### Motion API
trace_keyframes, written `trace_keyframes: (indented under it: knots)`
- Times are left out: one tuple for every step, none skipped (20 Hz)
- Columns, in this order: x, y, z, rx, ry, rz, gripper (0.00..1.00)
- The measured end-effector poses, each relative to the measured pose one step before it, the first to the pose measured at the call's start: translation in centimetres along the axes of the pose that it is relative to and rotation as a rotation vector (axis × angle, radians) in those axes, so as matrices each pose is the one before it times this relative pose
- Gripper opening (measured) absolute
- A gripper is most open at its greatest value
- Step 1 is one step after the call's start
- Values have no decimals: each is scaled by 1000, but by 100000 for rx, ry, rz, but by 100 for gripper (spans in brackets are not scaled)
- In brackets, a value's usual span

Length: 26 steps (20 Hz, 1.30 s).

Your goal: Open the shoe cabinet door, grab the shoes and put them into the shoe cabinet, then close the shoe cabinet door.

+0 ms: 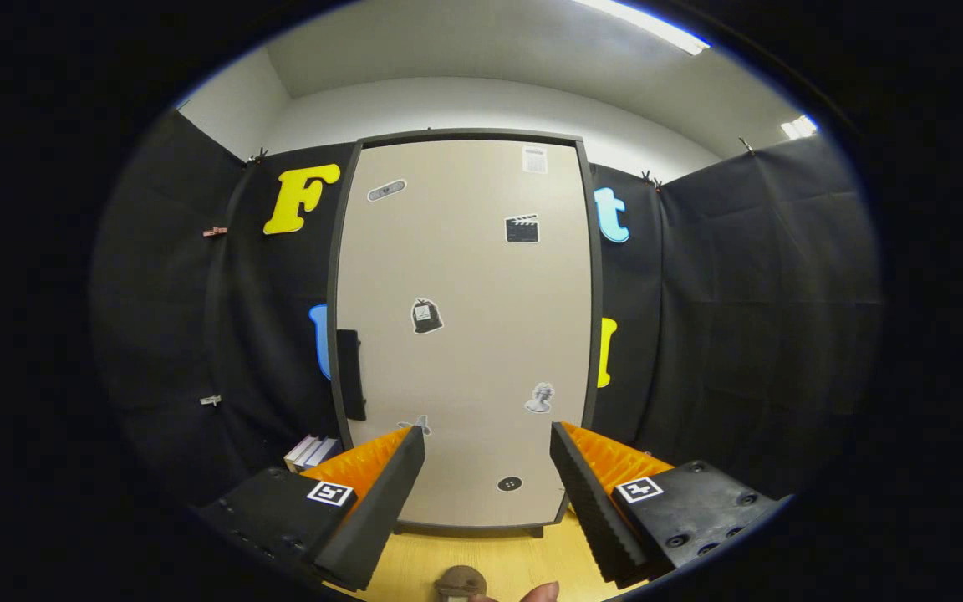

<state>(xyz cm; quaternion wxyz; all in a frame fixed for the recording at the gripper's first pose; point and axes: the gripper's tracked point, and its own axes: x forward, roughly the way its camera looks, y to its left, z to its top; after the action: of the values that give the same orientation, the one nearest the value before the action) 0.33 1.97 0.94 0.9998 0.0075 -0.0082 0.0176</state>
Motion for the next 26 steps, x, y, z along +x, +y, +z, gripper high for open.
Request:
trace_keyframes:
  knots:
    - [345, 683, 88, 5, -175, 1124, 98]
    - [362, 806, 165, 69, -130, 1250, 98]
    - [384, 846, 247, 151, -745, 1028, 98]
    - [505, 981, 490, -160, -1502, 1042, 98]
    - [539, 716, 403, -157, -1417, 540, 98]
    - [775, 1035, 503, 166, -1651, 923, 98]
    - [814, 1015, 274, 364, -868, 1115, 98]
    - [911, 1070, 144, 674, 46, 1183, 98]
    - [726, 909, -15, 776, 163, 898, 97]
    - [971, 1018, -106, 986, 353, 1087, 98]
    - [790, 726, -127, 538, 151, 530, 97]
    - [993, 731, -307, 264, 437, 99, 97]
    - [1072, 652, -404, 193, 543, 71, 97]
    - [1063, 777, -535, 126, 901, 474, 98]
    - [1090, 758, -568, -37, 1029, 685, 97]
    - [995, 742, -501, -409, 671, 632, 98]
    - [928, 573, -399, -363, 91, 542, 97]
    - [900, 535, -374, 23, 138, 180, 98]
    - [894, 289, -322, 277, -52, -289, 98]
    - [885, 363, -213, 596, -446, 132, 97]
    - [1203, 320, -376, 753, 901, 286, 97]
    - [434, -85, -495, 248, 510, -939, 95]
    - [964, 179, -453, -166, 611, 78, 92]
    - [846, -125, -536, -664, 522, -1363, 88]
    - [681, -75, -451, -693, 829, -954, 83]
    - [752, -6, -446, -77, 1019, -436, 75]
